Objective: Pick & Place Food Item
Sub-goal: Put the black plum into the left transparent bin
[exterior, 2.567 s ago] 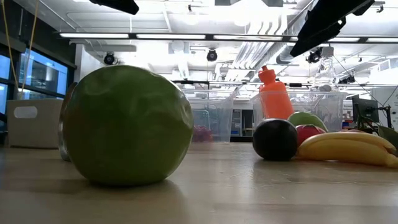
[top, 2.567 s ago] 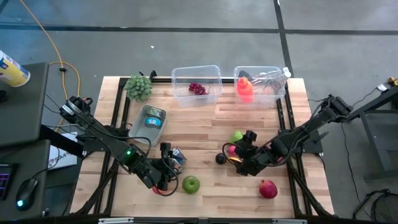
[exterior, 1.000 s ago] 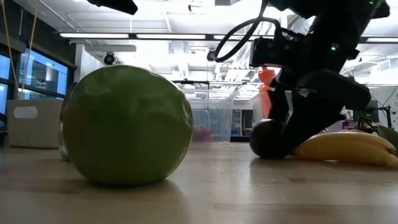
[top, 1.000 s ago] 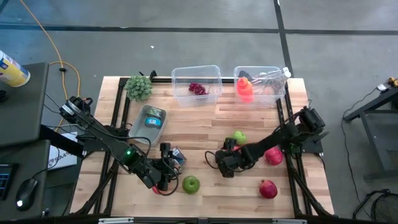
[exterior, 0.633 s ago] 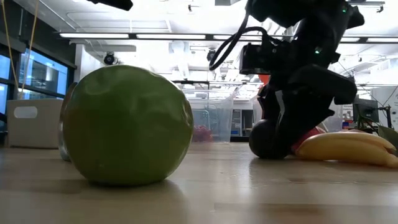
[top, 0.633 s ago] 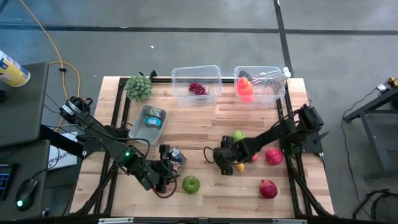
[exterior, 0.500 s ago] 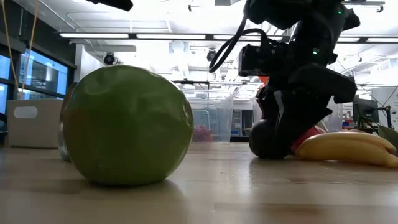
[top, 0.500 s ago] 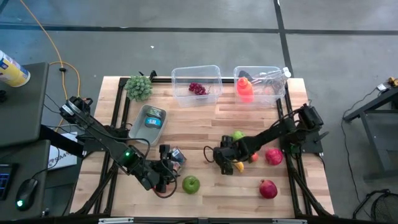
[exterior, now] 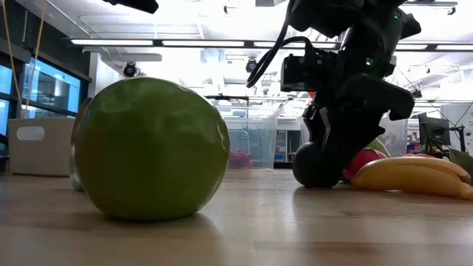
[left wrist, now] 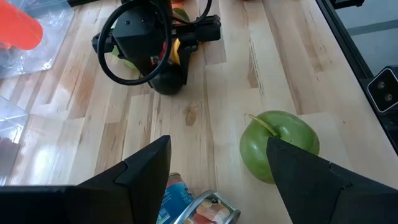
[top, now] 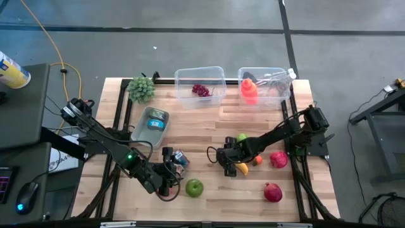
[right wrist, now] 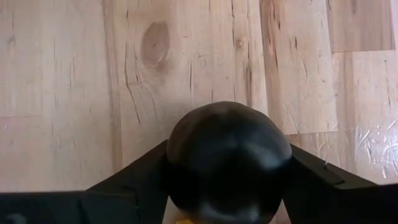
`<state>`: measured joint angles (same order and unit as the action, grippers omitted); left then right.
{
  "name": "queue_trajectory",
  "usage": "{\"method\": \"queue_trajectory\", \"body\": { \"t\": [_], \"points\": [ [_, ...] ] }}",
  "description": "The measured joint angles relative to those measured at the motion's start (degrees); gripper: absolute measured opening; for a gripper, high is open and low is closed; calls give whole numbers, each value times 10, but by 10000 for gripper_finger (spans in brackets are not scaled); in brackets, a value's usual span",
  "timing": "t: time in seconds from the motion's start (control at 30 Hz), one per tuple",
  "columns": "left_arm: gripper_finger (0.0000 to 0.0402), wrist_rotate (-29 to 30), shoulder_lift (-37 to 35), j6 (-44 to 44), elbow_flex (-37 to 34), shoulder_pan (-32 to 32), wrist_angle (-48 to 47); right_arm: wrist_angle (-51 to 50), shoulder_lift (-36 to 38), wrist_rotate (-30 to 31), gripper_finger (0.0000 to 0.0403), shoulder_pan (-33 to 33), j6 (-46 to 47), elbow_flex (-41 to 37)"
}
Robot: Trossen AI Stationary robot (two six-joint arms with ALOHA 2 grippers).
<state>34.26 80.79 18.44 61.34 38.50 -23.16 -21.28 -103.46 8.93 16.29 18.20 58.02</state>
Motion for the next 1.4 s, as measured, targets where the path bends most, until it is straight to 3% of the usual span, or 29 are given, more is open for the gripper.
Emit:
{"method": "queue_trajectory", "body": {
  "t": [0.9,1.07,1.4],
  "points": [
    [255,0,0,0,-1,0,0,14,1,-1,223,4,-7,0],
    [255,1,0,0,-1,0,0,32,4,25,223,11,-26,-1],
    [255,1,0,-21,-1,-5,-1,51,70,46,223,17,-98,0]
  ]
}}
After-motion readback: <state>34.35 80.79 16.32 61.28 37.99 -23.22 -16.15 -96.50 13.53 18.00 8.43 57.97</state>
